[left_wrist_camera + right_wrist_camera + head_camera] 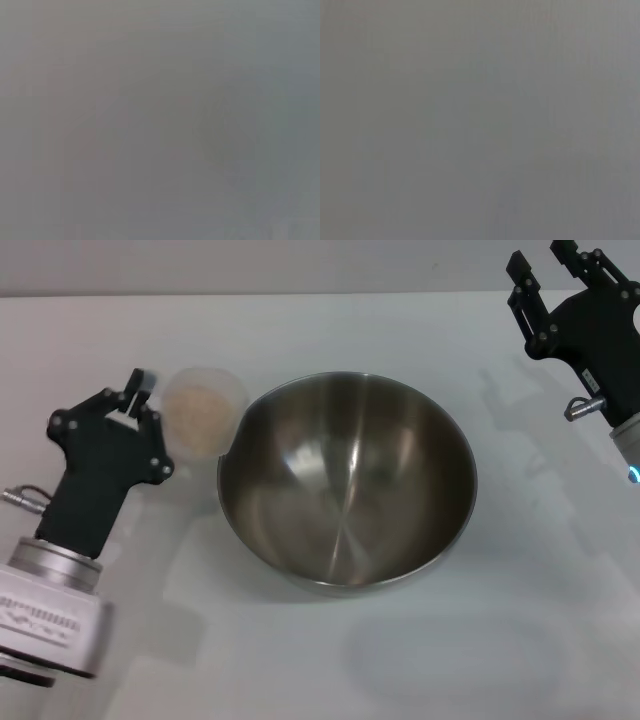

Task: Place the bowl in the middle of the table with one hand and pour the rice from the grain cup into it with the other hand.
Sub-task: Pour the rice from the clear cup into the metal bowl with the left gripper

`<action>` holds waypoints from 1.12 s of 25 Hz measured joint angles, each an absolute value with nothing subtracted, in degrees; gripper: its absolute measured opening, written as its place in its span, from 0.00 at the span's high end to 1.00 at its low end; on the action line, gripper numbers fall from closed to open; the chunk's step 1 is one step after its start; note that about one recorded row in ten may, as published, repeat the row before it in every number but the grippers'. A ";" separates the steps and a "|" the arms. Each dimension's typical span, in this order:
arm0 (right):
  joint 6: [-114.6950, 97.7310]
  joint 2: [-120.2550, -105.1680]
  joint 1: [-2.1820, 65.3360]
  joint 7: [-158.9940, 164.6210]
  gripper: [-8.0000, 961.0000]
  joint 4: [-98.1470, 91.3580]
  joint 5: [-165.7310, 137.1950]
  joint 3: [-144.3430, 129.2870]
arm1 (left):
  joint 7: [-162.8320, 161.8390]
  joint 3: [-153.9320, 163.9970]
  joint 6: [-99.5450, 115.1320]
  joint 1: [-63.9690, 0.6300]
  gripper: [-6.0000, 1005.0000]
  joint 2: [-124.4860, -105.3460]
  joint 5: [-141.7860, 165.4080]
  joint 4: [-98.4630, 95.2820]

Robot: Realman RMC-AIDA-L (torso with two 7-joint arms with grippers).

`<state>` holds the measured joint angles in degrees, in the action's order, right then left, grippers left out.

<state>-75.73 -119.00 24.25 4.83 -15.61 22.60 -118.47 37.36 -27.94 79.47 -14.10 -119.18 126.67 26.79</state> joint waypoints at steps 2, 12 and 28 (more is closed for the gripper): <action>-75.66 -119.00 24.25 4.83 0.52 -15.61 22.73 -118.47 | 44.61 -26.16 81.14 -14.82 0.97 -119.18 126.68 26.81; -75.41 -119.07 24.14 4.83 0.52 -15.49 22.88 -118.47 | 74.08 -18.95 82.47 -17.14 0.97 -119.18 126.65 28.18; -75.32 -119.03 24.36 4.83 0.52 -15.46 22.55 -118.47 | 97.24 -12.75 81.95 -19.67 0.97 -119.18 126.71 28.88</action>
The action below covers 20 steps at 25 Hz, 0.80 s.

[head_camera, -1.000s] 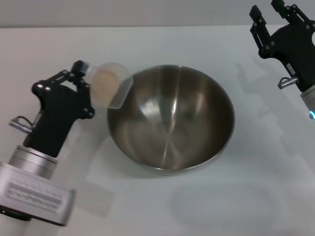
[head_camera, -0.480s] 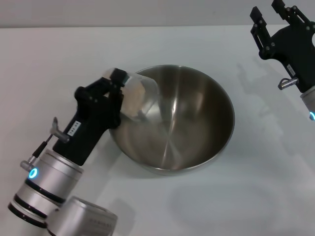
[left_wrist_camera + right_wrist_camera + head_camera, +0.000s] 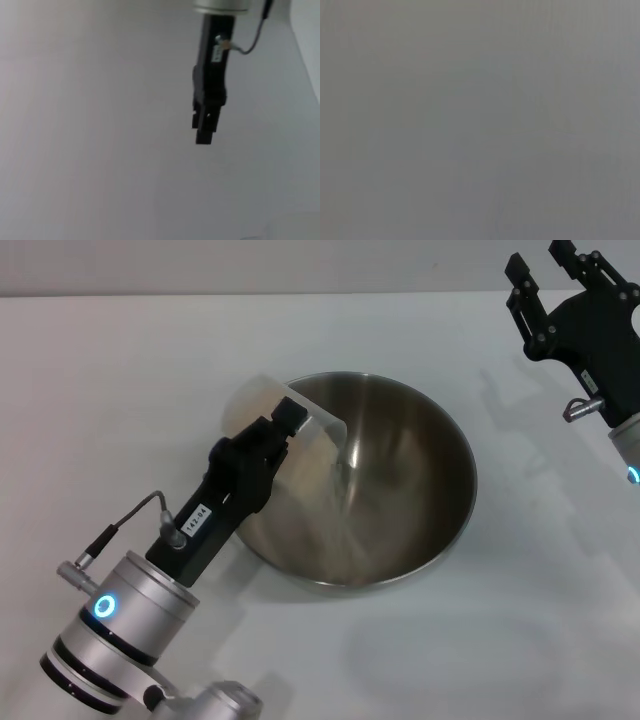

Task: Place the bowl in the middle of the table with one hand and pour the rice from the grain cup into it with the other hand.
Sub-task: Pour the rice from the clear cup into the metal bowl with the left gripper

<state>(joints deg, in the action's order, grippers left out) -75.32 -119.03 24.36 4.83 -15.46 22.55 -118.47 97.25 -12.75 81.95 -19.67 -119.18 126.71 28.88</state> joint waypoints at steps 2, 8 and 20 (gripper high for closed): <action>-75.32 -119.02 24.37 4.83 0.52 -15.46 22.54 -118.47 | 102.19 -12.01 81.76 -19.91 0.97 -119.18 126.73 28.92; -75.32 -119.00 24.36 4.83 0.52 -15.56 22.51 -118.47 | 108.28 -11.00 81.12 -20.32 0.97 -119.18 126.75 28.69; -75.31 -119.00 24.61 4.83 0.52 -15.45 22.49 -118.47 | 118.38 -11.29 79.68 -21.06 0.97 -119.18 129.72 27.36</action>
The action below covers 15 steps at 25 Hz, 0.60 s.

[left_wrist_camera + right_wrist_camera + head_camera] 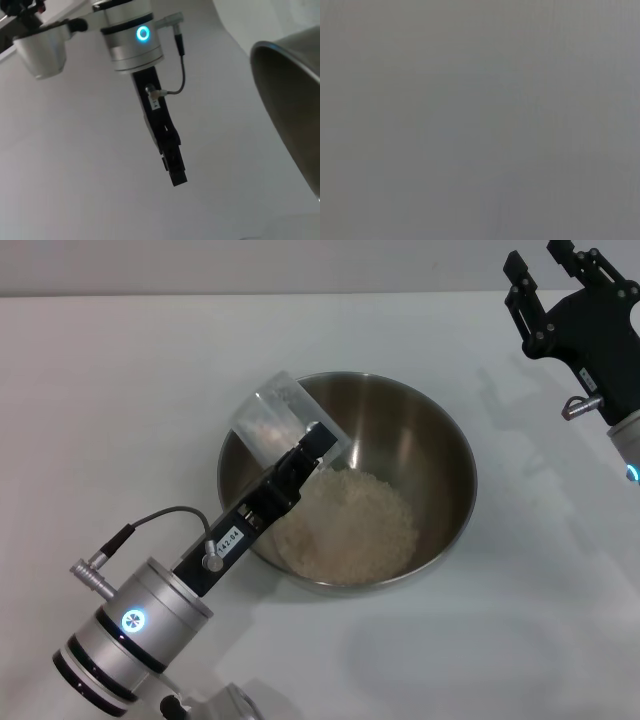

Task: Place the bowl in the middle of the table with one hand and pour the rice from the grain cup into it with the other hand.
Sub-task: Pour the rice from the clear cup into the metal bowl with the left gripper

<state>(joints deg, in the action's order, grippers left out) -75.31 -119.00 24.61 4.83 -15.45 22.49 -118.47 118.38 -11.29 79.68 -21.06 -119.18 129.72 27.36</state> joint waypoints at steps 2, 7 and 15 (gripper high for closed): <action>-75.25 -119.00 24.61 4.83 0.52 -15.38 22.49 -118.47 | 119.03 -11.28 79.66 -21.19 0.97 -119.18 129.72 27.18; -75.17 -119.00 24.61 4.83 0.52 -15.38 22.49 -118.47 | 119.88 -11.32 79.80 -21.51 0.97 -119.18 129.73 27.03; -75.14 -119.00 24.61 4.83 0.52 -15.36 22.49 -118.47 | 120.22 -11.43 79.95 -21.74 0.97 -119.18 129.73 27.20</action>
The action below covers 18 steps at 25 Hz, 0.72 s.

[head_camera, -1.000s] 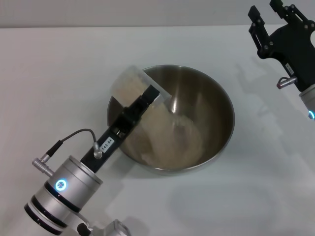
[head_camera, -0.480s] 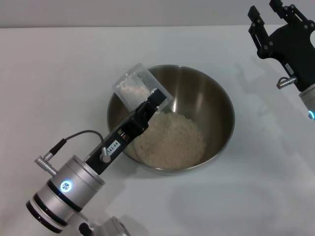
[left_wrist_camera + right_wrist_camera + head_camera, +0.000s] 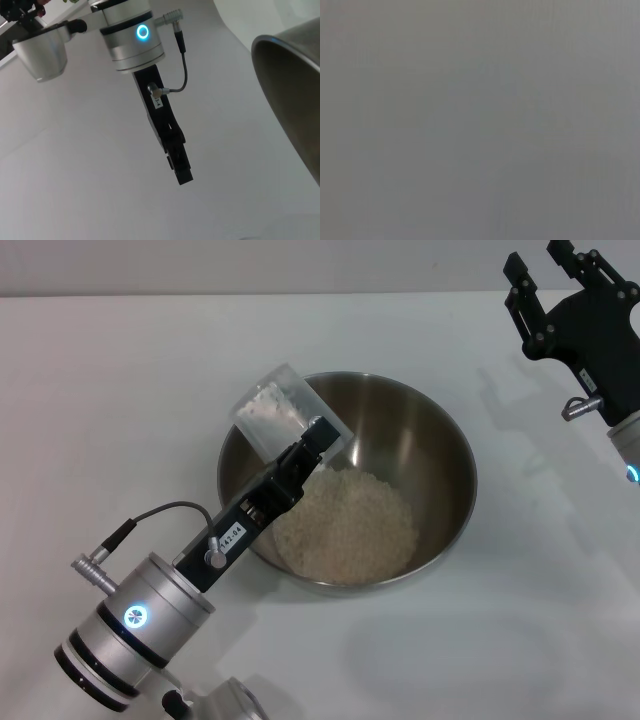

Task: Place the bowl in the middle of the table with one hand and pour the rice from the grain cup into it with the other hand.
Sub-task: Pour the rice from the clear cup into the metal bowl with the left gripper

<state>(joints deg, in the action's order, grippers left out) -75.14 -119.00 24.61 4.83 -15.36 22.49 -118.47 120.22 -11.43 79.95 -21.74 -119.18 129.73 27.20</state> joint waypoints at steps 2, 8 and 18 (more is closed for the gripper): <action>-75.14 -119.00 24.61 4.83 0.52 -15.32 22.50 -118.47 | 120.22 -11.42 79.84 -21.71 0.97 -119.18 129.73 27.23; -75.14 -119.00 24.76 4.83 0.52 -15.29 22.50 -118.54 | 120.22 -11.34 79.66 -21.66 0.97 -119.18 129.73 27.32; -74.66 -119.00 24.79 4.83 0.52 -15.29 22.50 -118.62 | 118.81 -12.29 79.97 -21.43 0.96 -119.18 129.18 27.59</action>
